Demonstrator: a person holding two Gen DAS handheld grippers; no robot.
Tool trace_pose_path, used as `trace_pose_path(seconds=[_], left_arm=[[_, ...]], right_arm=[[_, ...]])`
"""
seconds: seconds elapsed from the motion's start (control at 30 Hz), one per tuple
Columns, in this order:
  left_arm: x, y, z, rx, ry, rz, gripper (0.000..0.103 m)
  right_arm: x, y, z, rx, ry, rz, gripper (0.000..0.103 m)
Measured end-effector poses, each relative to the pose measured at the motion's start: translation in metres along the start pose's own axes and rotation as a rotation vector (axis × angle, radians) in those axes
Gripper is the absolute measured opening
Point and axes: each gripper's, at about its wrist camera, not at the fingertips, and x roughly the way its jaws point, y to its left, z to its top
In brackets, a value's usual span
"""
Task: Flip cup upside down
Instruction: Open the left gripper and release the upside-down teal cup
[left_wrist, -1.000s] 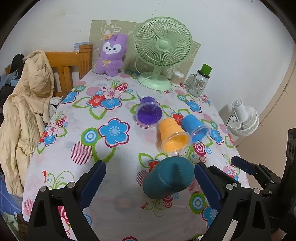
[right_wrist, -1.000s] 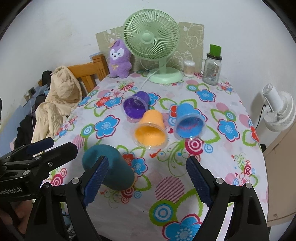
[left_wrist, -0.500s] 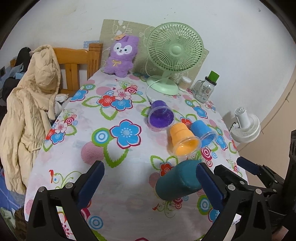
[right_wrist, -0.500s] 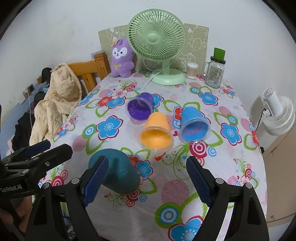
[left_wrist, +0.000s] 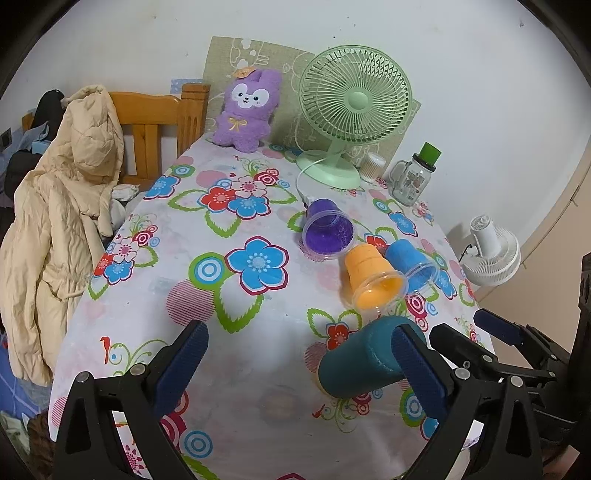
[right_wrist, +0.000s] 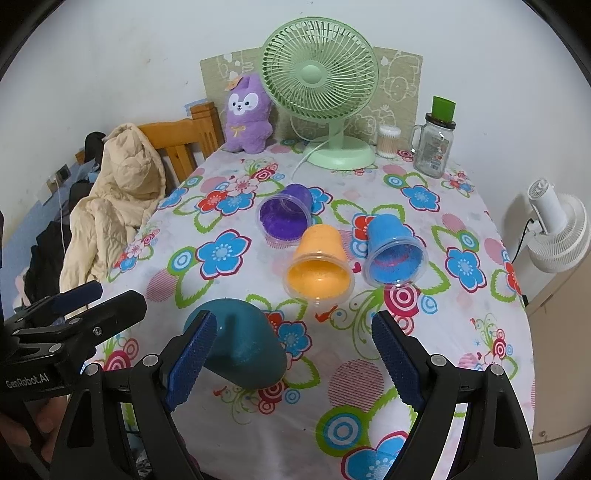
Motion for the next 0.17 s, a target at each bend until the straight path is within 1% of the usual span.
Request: trace_pose_path(seconds=[0.17], left_arm=[[0.0,0.0022,0.0003,-0.009,0.008,-0.003,0.101]], right_arm=[[0.0004,0.0023,-0.0004,-0.006,-0.001,-0.002,0.088]])
